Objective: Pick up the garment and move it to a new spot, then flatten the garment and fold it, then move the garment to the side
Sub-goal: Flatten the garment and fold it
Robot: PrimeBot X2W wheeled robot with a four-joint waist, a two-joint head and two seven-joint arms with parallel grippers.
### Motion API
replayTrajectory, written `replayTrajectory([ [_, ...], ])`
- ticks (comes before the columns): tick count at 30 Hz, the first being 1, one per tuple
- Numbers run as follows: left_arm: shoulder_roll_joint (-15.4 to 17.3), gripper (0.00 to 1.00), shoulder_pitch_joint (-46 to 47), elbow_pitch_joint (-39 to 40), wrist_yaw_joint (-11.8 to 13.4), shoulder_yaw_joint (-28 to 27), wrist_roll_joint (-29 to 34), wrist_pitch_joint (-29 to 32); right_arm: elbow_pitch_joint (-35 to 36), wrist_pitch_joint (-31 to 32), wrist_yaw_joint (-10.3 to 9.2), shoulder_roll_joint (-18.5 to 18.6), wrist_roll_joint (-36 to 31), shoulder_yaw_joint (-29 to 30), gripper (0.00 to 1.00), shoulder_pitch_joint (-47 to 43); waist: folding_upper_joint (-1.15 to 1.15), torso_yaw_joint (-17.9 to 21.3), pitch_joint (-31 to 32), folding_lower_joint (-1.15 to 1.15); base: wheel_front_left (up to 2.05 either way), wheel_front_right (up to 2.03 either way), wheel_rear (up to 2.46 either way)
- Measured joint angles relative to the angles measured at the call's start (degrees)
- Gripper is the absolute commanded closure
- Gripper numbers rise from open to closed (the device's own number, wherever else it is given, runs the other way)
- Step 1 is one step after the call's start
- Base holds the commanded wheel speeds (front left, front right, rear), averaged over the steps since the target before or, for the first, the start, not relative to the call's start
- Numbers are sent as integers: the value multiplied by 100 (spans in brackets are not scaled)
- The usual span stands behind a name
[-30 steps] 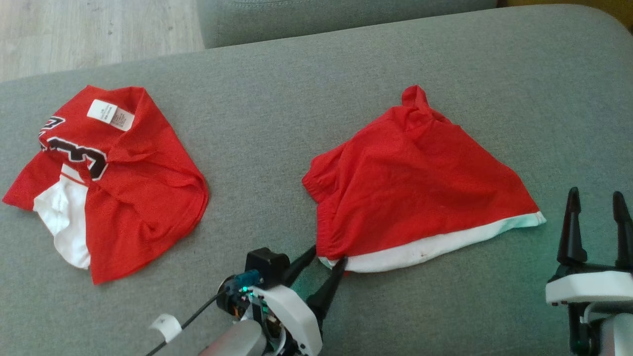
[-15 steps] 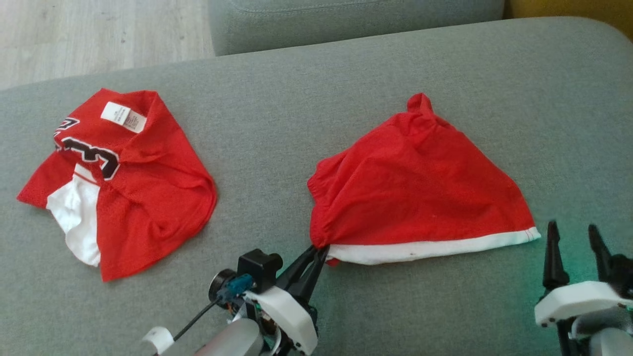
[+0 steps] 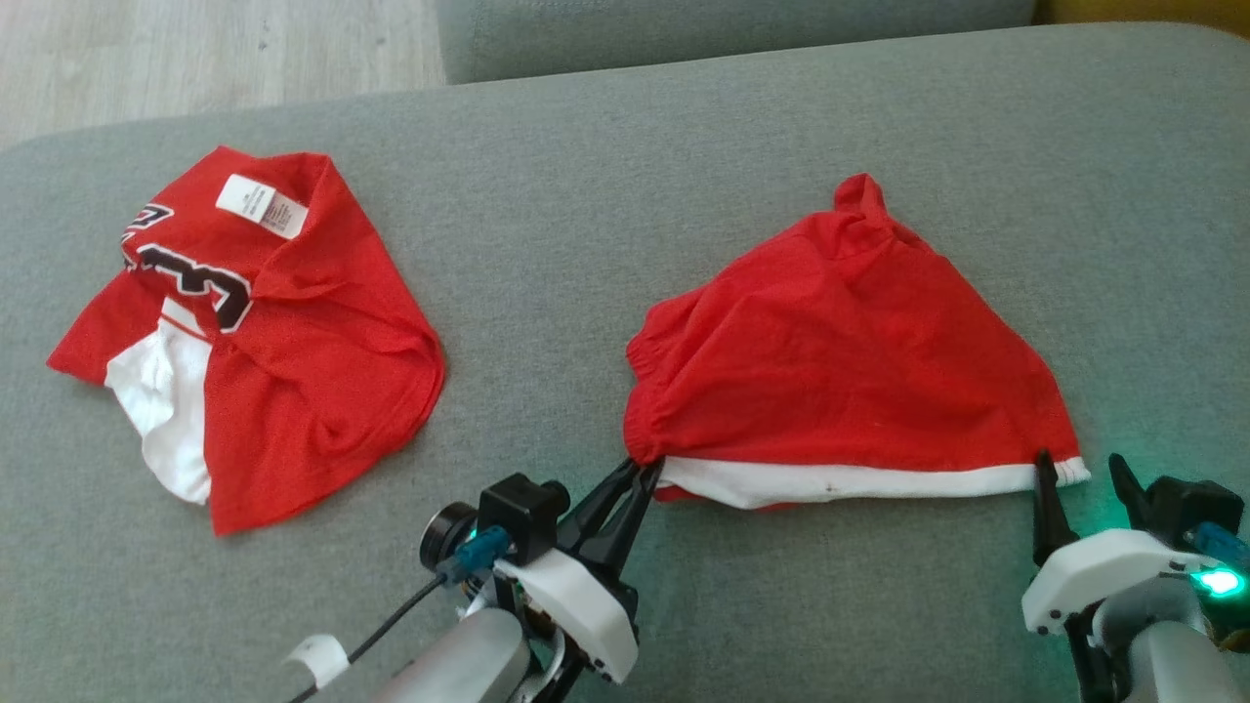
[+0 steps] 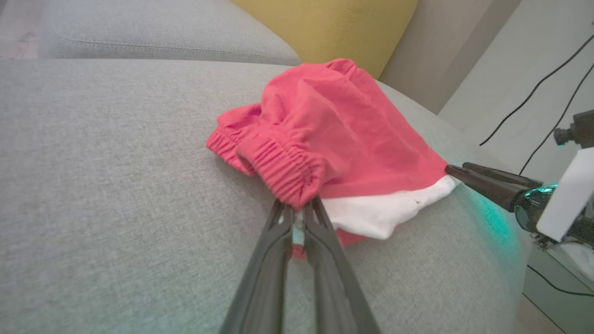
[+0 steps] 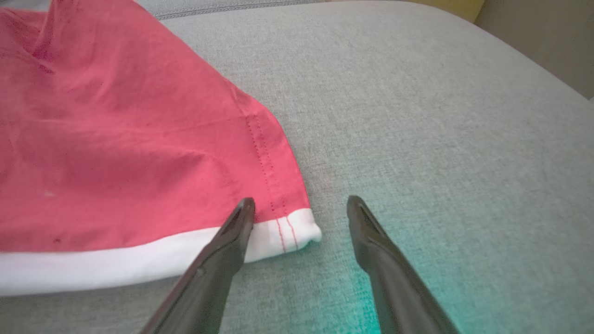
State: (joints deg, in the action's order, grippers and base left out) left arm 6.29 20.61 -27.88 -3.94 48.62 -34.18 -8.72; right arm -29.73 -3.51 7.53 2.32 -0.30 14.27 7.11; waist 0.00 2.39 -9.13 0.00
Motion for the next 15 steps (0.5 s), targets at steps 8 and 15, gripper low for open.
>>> replayTrajectory([
  [8,-1,100,90,2,41,48,0,5,-265,64,0,3,-240,178,0,88,0,-101,-69,0,0,0,0],
  [15,-7,100,162,-18,44,78,0,4,-359,65,0,19,-325,73,9,165,0,-111,-41,0,0,0,0],
])
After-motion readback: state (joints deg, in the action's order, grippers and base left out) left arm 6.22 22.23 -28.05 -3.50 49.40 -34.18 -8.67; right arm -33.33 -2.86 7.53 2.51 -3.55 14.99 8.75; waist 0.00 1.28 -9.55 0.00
